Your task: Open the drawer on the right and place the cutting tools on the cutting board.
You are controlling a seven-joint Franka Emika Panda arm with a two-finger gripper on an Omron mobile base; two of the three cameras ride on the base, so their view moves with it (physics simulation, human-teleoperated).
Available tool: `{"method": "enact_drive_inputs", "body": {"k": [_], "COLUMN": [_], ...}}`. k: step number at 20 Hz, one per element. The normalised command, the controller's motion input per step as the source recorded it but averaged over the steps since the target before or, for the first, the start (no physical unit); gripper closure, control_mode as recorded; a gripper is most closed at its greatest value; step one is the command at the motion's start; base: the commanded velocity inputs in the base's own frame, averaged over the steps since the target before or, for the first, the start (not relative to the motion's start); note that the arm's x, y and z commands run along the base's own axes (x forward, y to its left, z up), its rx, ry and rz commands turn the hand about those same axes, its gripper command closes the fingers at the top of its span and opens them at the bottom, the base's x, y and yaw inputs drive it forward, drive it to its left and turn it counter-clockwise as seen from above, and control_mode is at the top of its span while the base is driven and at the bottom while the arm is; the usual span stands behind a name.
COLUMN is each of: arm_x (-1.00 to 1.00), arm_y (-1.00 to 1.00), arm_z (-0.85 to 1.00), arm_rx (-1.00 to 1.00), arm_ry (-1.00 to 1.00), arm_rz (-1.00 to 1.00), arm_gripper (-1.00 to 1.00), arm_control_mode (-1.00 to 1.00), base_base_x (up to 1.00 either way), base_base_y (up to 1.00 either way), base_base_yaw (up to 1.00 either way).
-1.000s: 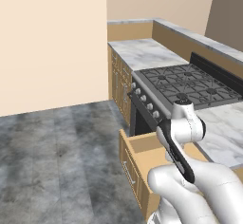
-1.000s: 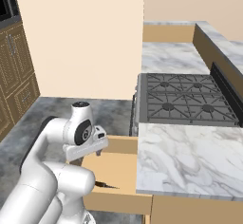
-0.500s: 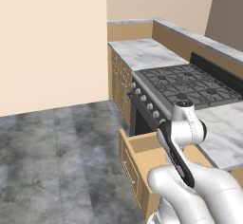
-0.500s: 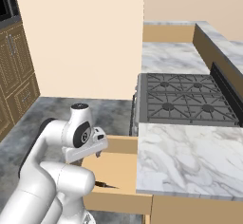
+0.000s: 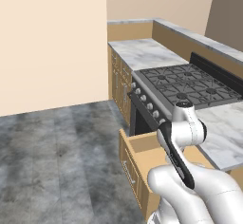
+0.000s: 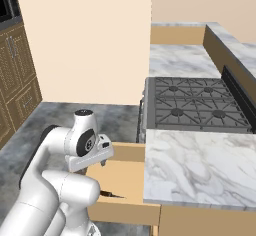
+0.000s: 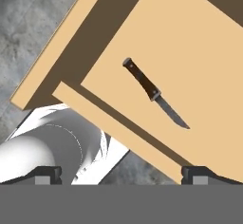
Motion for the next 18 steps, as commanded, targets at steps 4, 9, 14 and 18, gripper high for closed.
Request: {"method": "enact_drive_inputs", "body": {"k": [4, 9, 14, 18], "arm_x": [0.00, 0.00, 0.00, 0.00], "arm_y": [0.00, 0.00, 0.00, 0.00], "arm_z": [0.00, 0.00, 0.00, 0.00], "arm_rx": [0.00, 0.00, 0.00, 0.00], "arm_ry": [0.00, 0.00, 0.00, 0.00], "arm_rz": [0.00, 0.00, 0.00, 0.00], "arm_gripper": [-1.00, -1.00, -1.00, -1.00], "arm_control_mode": [1.00, 1.00, 1.00, 1.00], "base_base_x": [-0.18, -0.17, -0.26, -0.28], "base_base_y": [0.00, 0.00, 0.00, 0.00], "base_base_yaw": [0.00, 0.00, 0.00, 0.00]}}
